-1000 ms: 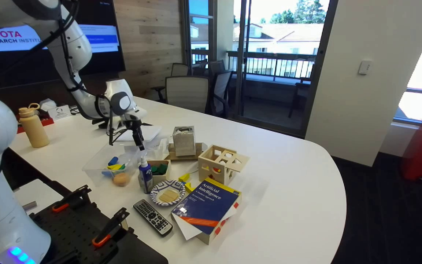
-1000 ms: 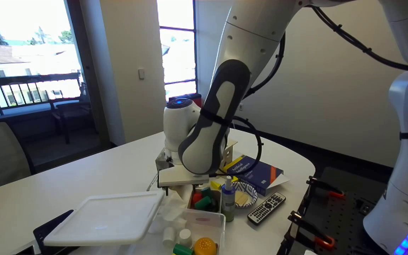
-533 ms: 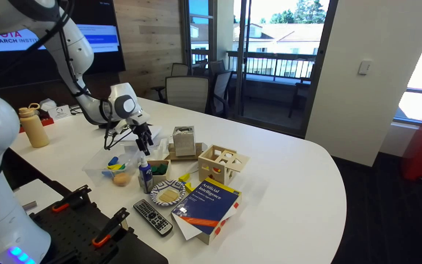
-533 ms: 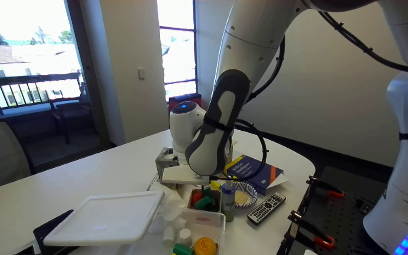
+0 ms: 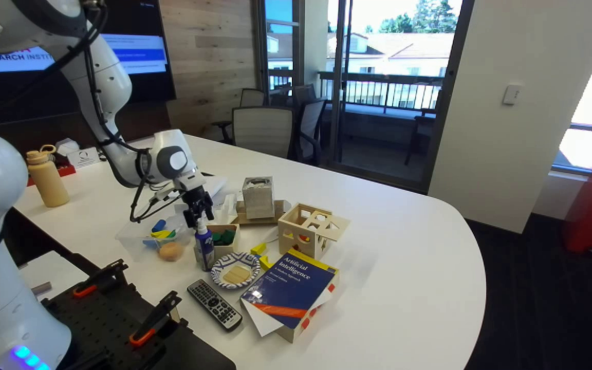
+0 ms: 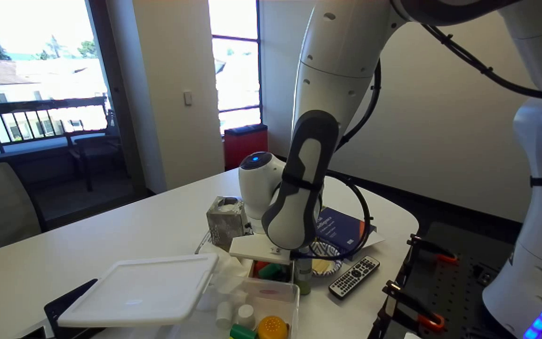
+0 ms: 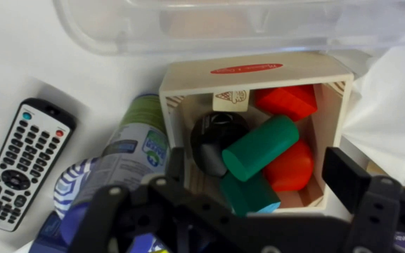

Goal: Put the napkin box on the cardboard box, open the lunchbox, pick up one green block and put it inside the lunchbox

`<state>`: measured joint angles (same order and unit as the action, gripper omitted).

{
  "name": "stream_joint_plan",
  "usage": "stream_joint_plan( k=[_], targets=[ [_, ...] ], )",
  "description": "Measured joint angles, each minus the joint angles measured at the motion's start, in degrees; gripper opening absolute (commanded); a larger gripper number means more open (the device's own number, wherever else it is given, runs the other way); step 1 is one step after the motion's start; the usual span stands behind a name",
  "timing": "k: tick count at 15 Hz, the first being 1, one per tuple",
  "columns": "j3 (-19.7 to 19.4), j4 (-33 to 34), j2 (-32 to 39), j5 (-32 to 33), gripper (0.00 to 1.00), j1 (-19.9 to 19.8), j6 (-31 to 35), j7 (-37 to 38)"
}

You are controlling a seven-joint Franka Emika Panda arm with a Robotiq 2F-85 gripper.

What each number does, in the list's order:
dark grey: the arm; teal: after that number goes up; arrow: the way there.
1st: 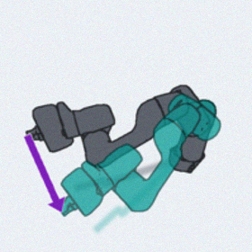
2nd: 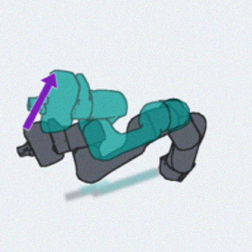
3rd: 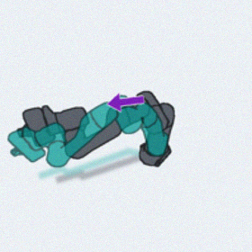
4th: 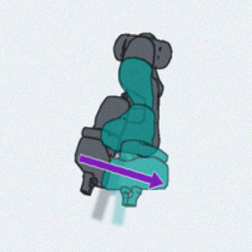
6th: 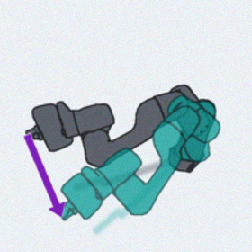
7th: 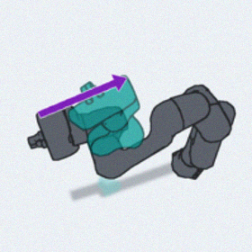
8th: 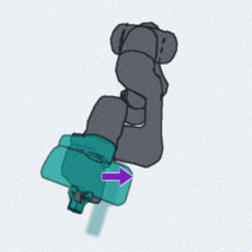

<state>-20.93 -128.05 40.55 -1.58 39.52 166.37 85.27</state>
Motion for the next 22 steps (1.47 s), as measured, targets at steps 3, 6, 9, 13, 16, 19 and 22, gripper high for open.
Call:
stream_joint_plan(
  k=[3,6,9,13,16,19,22],
  targets=[
    [1.0,-0.1,0.8,-1.3,1.00,-0.7,1.1,1.8],
    [2.1,0.1,1.9,-2.9,1.00,-1.3,2.7,2.8],
    [2.4,0.9,3.1,-4.5,1.00,-1.5,3.9,3.4],
    [2.3,2.7,4.6,-5.3,1.00,-1.4,4.3,5.8],
    [2.0,3.9,5.6,-5.3,1.00,-1.4,4.3,7.6],
    [1.6,4.8,6.7,-5.4,1.00,-1.2,4.3,10.0],
    [0.4,5.5,7.8,-5.5,1.00,-0.4,4.3,13.3]
  ],
)
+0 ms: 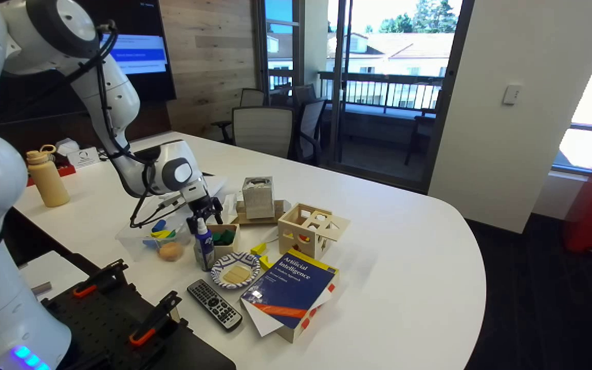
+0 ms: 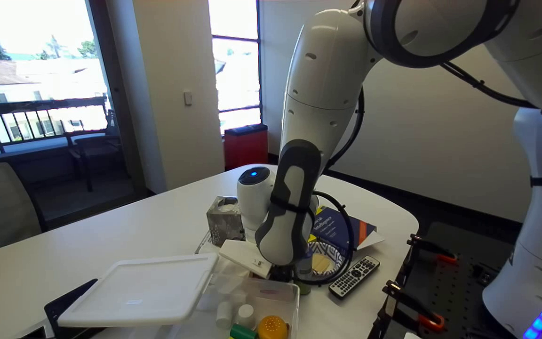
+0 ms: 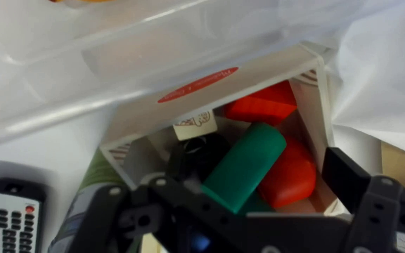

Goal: Put the napkin box on the cardboard box, open the lunchbox, pick up one green block and put it inside the lunchbox

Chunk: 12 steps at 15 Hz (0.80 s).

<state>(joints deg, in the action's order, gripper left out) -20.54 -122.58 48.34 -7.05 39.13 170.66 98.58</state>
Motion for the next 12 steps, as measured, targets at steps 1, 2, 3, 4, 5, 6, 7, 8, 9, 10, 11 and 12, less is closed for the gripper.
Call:
stream_joint_plan(
  k=[1,2,3,4,5,6,7,8,9,10,11,12],
  targets=[
    [-0.4,0.2,0.3,0.0,1.00,0.4,0.0,1.0],
    [-0.7,0.3,0.6,0.0,1.00,0.7,0.0,2.0],
    [-1.0,0.4,0.9,0.0,1.00,0.9,0.0,2.8],
    [-1.2,0.4,1.2,0.0,1.00,1.1,0.0,3.4],
    [-1.3,0.5,1.4,0.0,1.00,1.3,0.0,4.2],
    [-1.4,0.5,1.7,0.0,1.00,1.4,0.0,4.7],
    [-1.5,0.5,1.9,0.0,1.00,1.5,0.0,5.3],
    [-1.5,0.5,2.1,0.0,1.00,1.5,0.0,5.6],
    [-1.6,0.6,2.3,0.0,0.75,1.6,0.0,6.1],
    [-1.7,0.6,2.4,0.0,0.72,1.7,0.0,6.5],
    [-1.7,0.6,2.5,0.0,0.66,1.8,0.0,6.5],
    [-1.7,0.7,2.5,0.0,0.56,1.9,0.0,6.5]
  ],
)
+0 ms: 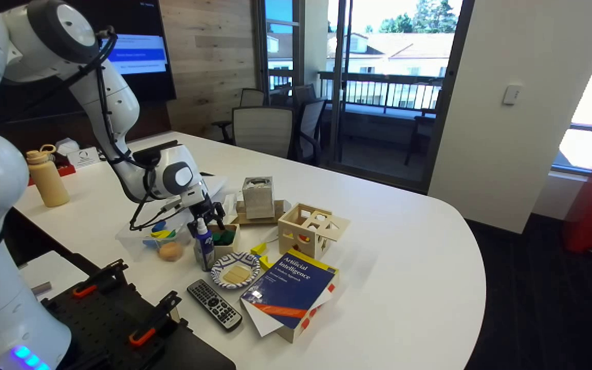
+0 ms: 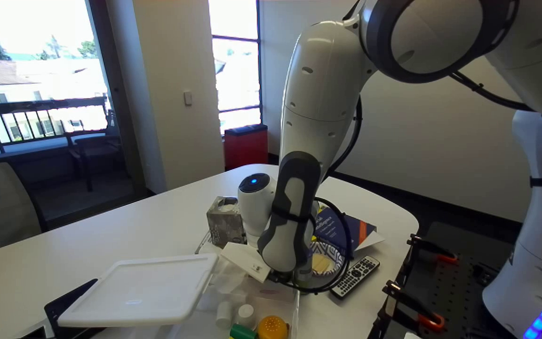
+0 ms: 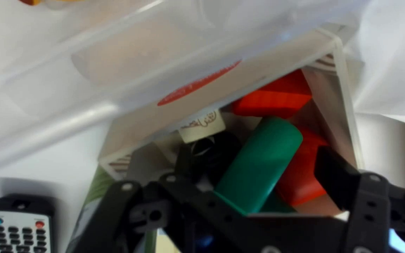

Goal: Put the napkin box on the cardboard box, open the lunchbox, pick up one green block and put it inside the lunchbox

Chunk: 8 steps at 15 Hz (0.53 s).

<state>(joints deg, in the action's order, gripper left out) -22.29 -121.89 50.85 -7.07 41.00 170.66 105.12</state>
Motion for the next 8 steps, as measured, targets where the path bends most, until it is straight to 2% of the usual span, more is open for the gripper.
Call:
stream_joint_plan(
  k=[6,7,8],
  targets=[
    [0.0,0.3,0.0,0.0,0.12,0.2,0.0,0.0],
    [0.0,0.5,0.0,0.0,0.07,0.2,0.0,0.0],
    [0.0,0.6,0.0,0.0,0.08,0.2,0.0,0.0]
  ],
)
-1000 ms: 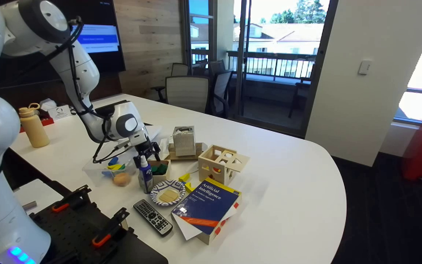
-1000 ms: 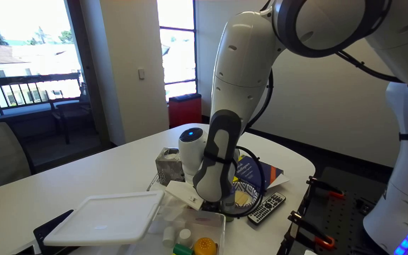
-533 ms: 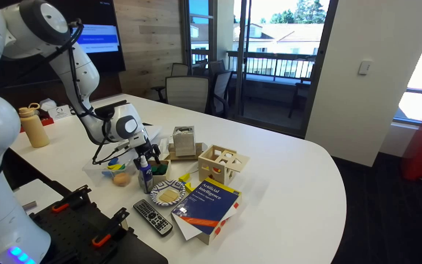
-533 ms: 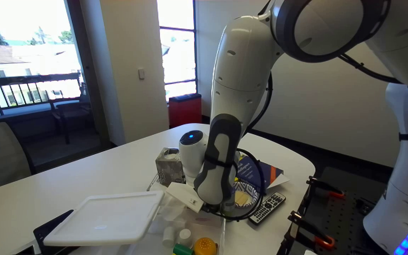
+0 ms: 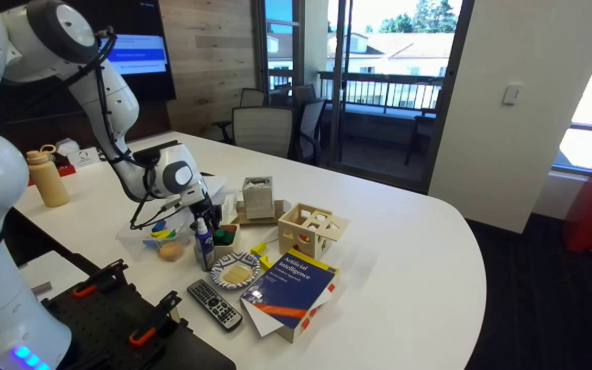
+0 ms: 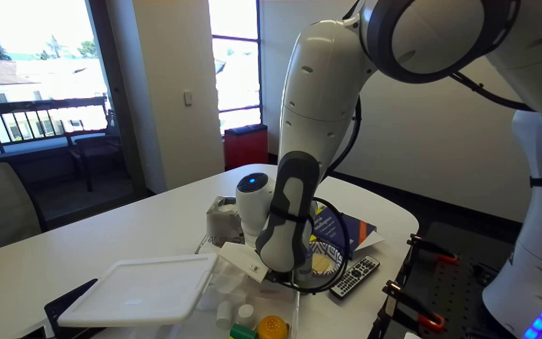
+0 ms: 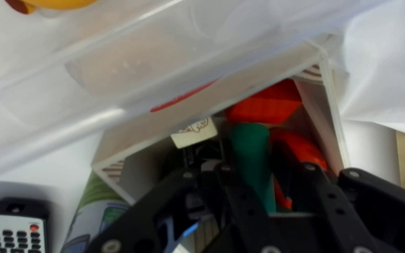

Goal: Put the napkin box on the cardboard box, open the lunchbox, pick up one green block and put it inside the lunchbox

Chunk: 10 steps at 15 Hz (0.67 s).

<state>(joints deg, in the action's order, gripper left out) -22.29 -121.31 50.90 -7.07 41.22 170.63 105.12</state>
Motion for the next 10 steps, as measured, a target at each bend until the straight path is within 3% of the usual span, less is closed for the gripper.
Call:
stream_joint_plan(
  k=[10],
  targets=[
    [-0.3,0.6,0.0,0.0,0.08,0.7,0.0,0.0]
  ],
)
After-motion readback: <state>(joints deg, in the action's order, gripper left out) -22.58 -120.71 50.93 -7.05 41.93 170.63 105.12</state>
